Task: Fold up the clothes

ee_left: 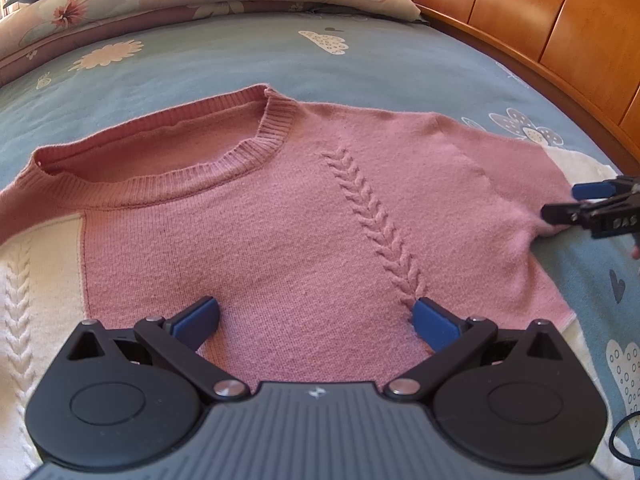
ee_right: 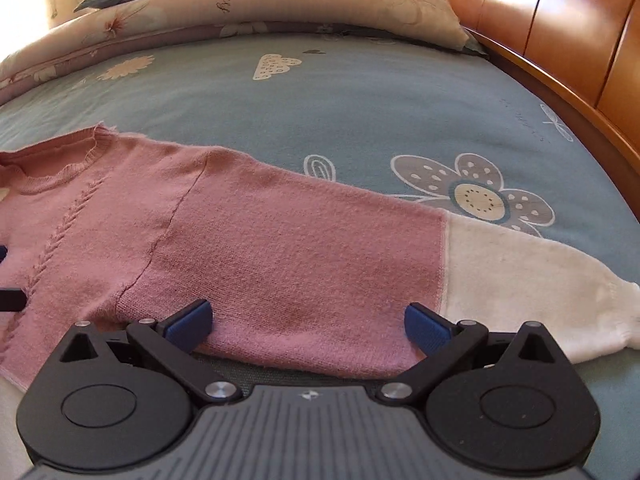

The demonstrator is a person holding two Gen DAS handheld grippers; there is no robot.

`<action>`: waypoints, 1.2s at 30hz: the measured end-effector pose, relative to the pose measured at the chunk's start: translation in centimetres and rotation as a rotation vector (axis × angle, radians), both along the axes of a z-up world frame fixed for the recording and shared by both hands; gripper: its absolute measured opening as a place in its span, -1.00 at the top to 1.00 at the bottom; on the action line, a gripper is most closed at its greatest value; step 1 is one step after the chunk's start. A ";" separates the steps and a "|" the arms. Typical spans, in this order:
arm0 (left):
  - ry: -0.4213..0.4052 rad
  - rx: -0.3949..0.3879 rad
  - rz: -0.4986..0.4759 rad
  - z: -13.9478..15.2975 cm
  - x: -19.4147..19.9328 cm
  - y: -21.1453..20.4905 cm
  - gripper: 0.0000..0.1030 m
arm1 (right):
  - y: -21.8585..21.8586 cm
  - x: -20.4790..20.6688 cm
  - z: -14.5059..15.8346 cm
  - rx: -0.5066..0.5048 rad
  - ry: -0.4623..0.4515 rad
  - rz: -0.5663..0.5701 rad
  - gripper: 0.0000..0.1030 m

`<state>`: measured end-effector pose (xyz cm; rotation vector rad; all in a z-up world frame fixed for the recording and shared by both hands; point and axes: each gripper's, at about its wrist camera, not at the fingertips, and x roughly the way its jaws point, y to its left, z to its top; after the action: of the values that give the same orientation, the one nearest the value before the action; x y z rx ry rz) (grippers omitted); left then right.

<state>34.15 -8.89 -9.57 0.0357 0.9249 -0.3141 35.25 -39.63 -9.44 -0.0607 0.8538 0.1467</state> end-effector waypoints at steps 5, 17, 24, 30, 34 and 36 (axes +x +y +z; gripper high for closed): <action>0.014 0.057 0.001 0.9 -0.3 -0.3 -0.98 | -0.4 -1.9 4.3 -0.031 -0.060 -0.027 -1.00; -0.094 0.081 0.036 9.1 -7.6 4.4 -0.98 | 4.7 -9.9 16.7 0.018 -0.241 0.083 -1.00; -0.067 0.069 0.086 8.7 -11.8 7.3 -0.98 | 11.1 -11.9 12.4 0.079 -0.118 0.172 -1.00; -0.011 0.087 0.109 4.3 -14.4 7.4 -0.98 | 15.3 -14.7 4.2 0.001 -0.021 0.204 -1.00; -0.008 0.118 0.105 1.5 -15.9 6.7 -0.99 | 16.3 -18.8 0.4 -0.093 -0.066 0.235 -1.00; -0.021 0.119 0.107 0.8 -16.4 6.6 -0.99 | 16.0 -19.8 -1.1 -0.067 -0.056 0.215 -1.00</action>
<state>17.74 -2.33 -8.82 0.0985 0.9202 -0.1591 15.41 -23.67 -10.52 -0.2183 0.7949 0.3168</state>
